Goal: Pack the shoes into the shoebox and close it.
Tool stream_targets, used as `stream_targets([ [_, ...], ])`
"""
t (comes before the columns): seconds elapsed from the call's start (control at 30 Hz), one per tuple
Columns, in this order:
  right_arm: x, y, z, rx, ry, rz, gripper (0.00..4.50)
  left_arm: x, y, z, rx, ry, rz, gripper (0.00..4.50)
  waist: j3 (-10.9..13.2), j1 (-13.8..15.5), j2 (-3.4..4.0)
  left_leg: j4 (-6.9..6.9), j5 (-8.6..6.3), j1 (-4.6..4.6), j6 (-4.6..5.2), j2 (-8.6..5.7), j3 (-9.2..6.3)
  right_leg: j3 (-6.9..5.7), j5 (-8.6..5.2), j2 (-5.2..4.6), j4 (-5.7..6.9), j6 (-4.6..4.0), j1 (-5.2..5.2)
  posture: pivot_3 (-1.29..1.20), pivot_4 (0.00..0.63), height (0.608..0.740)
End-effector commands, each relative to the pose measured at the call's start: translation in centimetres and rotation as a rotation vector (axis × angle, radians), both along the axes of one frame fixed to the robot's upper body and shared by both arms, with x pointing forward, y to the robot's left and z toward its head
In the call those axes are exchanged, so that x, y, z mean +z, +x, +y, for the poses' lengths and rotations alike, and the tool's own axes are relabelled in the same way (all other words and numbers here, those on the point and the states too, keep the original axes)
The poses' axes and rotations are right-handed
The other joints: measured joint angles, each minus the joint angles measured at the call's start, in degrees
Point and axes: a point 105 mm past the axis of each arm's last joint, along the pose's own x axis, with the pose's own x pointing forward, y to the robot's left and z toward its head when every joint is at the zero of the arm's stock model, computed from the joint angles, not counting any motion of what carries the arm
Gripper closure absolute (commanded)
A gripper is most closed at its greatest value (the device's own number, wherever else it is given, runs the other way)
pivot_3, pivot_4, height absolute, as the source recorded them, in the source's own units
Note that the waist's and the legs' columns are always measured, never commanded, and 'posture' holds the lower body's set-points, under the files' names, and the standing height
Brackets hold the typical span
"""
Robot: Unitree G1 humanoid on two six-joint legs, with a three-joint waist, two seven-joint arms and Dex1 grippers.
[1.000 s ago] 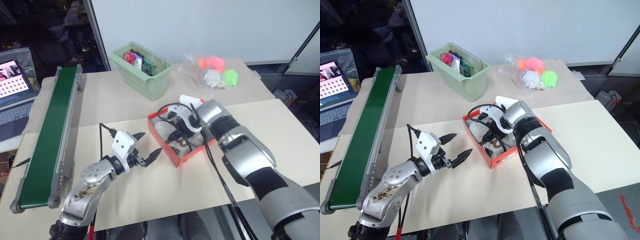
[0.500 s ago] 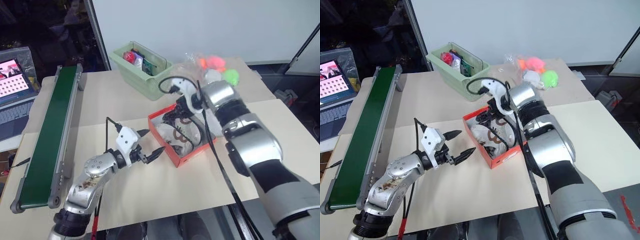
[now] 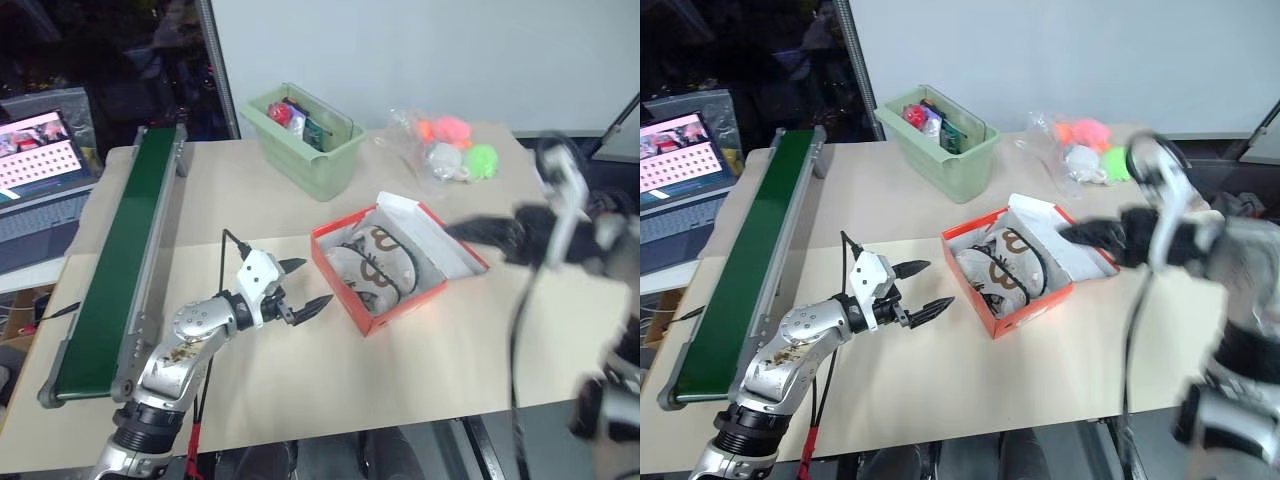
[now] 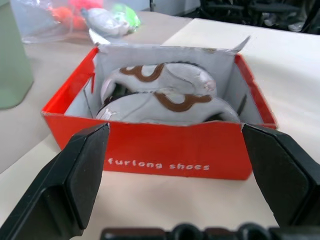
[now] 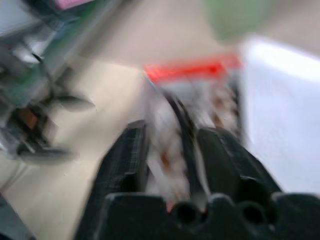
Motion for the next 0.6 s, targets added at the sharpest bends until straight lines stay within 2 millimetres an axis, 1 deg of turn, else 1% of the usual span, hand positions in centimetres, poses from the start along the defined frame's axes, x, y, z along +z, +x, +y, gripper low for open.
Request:
stream_targets([
  [0.03,-4.7,-1.1,-0.3,0.003,-0.277,0.003,4.23,1.6,0.0,-0.4,-0.031,-0.009,-0.059,0.00,-0.05,-0.66,0.10,-0.01,-0.01,0.16,0.02,0.01,0.06,0.03,-0.03,0.00,-0.07,0.05,0.25,0.00,0.150,0.740],
  [0.07,-6.6,-1.1,-0.6,-0.026,-0.315,0.030,4.46,1.7,0.1,-0.4,-0.032,-0.009,-0.061,0.00,-0.05,-1.14,0.08,-0.02,-0.03,0.44,0.03,0.04,0.11,0.03,-0.16,0.00,-0.14,0.25,0.52,0.00,0.150,0.740],
  [0.1,-8.1,-1.0,-0.6,-0.045,-0.331,0.045,4.46,1.8,0.1,-0.4,-0.034,-0.009,-0.063,0.00,-0.05,-1.40,0.01,-0.06,-0.05,0.71,0.05,0.13,0.34,0.12,-0.31,0.03,-0.35,0.52,0.81,0.00,0.150,0.740],
  [0.13,-9.2,-0.7,-0.5,-0.067,-0.337,0.050,4.46,1.8,0.0,-0.4,-0.035,-0.007,-0.065,0.00,-0.07,-1.48,-0.08,-0.14,-0.06,0.88,0.05,0.19,0.35,0.10,-0.32,0.07,-0.60,0.55,1.37,0.00,0.150,0.740],
  [0.17,-10.1,0.0,-0.7,-0.109,-0.336,0.044,4.46,1.9,0.1,-0.4,-0.036,-0.006,-0.067,0.00,-0.07,-1.71,-0.08,-0.09,-0.10,1.10,-0.01,0.26,0.38,0.09,-0.32,0.11,-0.61,0.56,1.65,0.00,0.150,0.740],
  [0.23,-11.6,1.7,-1.1,-0.225,-0.301,0.026,4.46,2.0,0.1,-0.3,-0.033,-0.001,-0.071,0.00,-0.04,-2.13,-0.13,-0.07,-0.09,1.50,-0.01,0.50,0.63,0.25,-0.27,0.08,-0.64,0.65,1.71,0.00,0.150,0.740],
  [0.3,-11.8,3.0,-0.8,-0.263,-0.289,-0.019,4.46,2.0,0.0,-0.1,-0.028,0.005,-0.071,0.00,-0.03,-2.20,-0.11,-0.05,-0.09,1.64,-0.01,0.51,0.70,0.34,-0.20,0.08,-0.65,0.75,1.78,0.00,0.150,0.740],
  [0.37,-11.4,4.0,-0.7,-0.309,-0.246,-0.054,4.46,1.9,0.0,0.1,-0.023,0.010,-0.069,0.00,-0.03,-2.10,-0.09,-0.06,-0.09,1.56,-0.01,0.49,0.70,0.36,-0.17,0.09,-0.64,0.74,1.60,0.00,0.150,0.740],
  [0.43,-11.1,5.2,-1.4,-0.404,-0.198,-0.065,4.46,2.0,0.0,0.2,-0.020,0.010,-0.068,0.00,-0.04,-2.05,-0.09,-0.07,-0.10,1.43,0.01,0.51,0.69,0.38,-0.10,0.20,-0.64,0.64,1.35,0.00,0.150,0.740],
  [0.47,-10.9,5.9,-1.9,-0.442,-0.179,-0.077,4.46,2.0,-0.1,0.2,-0.017,0.010,-0.066,0.00,-0.04,-1.97,-0.08,-0.06,-0.15,1.38,0.02,0.53,0.68,0.41,0.15,0.29,-0.65,0.23,1.29,0.00,0.150,0.740],
  [0.5,-10.8,6.3,-2.1,-0.466,-0.166,-0.085,4.46,2.0,-0.1,0.3,-0.016,0.010,-0.066,0.00,-0.04,-1.85,-0.08,-0.09,-0.17,1.36,0.04,0.53,0.63,0.41,0.18,0.31,-0.64,0.18,1.27,0.00,0.150,0.740],
  [0.6,-10.6,7.5,-2.6,-0.582,-0.009,-0.026,4.46,2.0,-0.1,0.4,-0.009,0.015,-0.067,0.00,-0.04,-1.50,-0.08,-0.10,-0.30,1.31,0.08,0.54,0.63,0.40,0.21,0.42,-0.69,0.12,1.20,0.00,0.150,0.740],
])
